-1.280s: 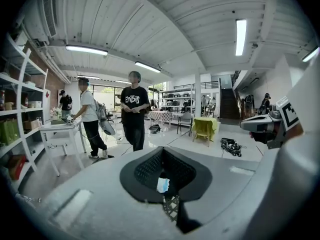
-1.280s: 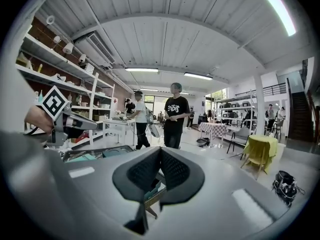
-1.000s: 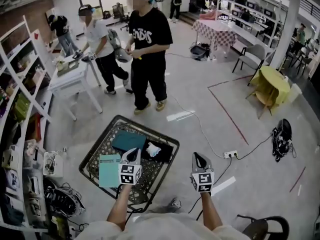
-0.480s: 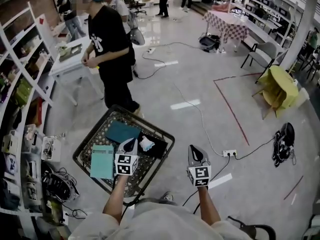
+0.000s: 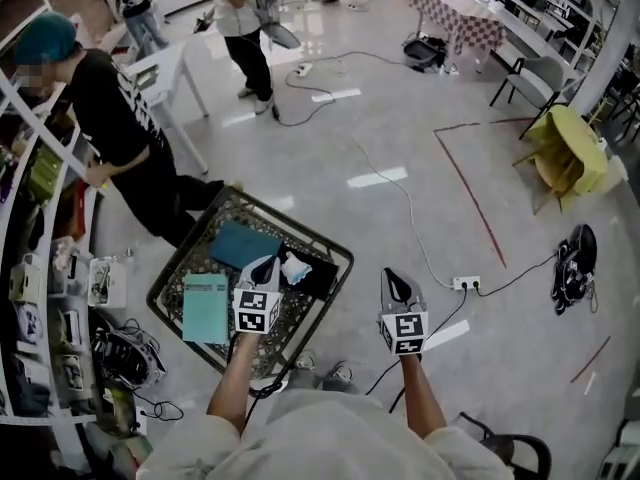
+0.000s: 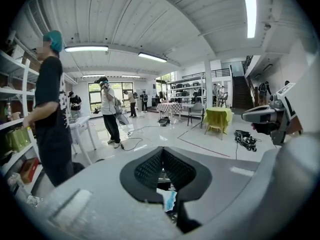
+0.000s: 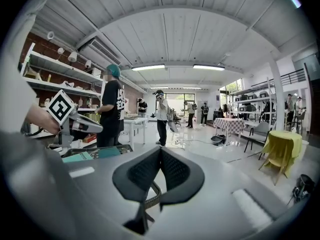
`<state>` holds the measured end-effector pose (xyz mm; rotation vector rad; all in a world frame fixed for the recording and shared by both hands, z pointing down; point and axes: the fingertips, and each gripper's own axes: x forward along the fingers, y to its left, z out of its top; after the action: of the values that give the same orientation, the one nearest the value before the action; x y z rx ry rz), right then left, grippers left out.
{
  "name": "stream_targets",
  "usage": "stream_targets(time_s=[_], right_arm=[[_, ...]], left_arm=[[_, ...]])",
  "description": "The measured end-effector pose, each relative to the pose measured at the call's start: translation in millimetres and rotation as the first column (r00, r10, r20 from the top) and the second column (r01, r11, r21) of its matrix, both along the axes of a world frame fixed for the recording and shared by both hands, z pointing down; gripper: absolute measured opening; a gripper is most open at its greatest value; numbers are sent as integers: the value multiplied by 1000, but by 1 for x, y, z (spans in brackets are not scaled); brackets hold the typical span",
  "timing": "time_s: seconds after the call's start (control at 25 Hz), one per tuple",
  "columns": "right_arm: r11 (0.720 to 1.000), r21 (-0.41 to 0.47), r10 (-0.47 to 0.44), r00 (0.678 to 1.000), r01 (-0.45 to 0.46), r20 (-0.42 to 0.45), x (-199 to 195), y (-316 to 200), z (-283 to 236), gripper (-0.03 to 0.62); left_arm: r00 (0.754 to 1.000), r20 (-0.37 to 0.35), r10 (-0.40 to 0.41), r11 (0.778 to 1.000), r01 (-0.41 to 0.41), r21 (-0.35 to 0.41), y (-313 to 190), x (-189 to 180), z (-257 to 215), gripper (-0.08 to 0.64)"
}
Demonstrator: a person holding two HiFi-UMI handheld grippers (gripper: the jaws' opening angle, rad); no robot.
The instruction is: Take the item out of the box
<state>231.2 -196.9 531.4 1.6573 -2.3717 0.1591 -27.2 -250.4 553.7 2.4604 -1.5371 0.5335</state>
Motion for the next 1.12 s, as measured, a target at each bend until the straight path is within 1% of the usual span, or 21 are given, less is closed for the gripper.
stream_targets(time_s=[0.12,0.28,0.44,0.76,1.12], right_arm=[[1000,-4,-2,1000,2,-2,-9,-10,5,0],[1000,-31,2,1000,-2,-6,-25,-10,10,0],[999,-49,-6,1000,5,-8,-44,-21,17,0],[992,-117,-48,999,47,-12,-83,-24,49,0],[980,-175,-96,995,94,-7,-109,-23,79,0]], left_arm=[[1000,2,13,1000,-13,0,-11,-2,4,6],[999,2,33,999,-33,-31,-12,-10,18,6],[999,2,41,998,-41,-47,-21,-22,31,6],[1000,-3,26,993,-26,-115,-13,-48,67,6],[1000,4,2,985,-1,-173,4,-67,96,6]])
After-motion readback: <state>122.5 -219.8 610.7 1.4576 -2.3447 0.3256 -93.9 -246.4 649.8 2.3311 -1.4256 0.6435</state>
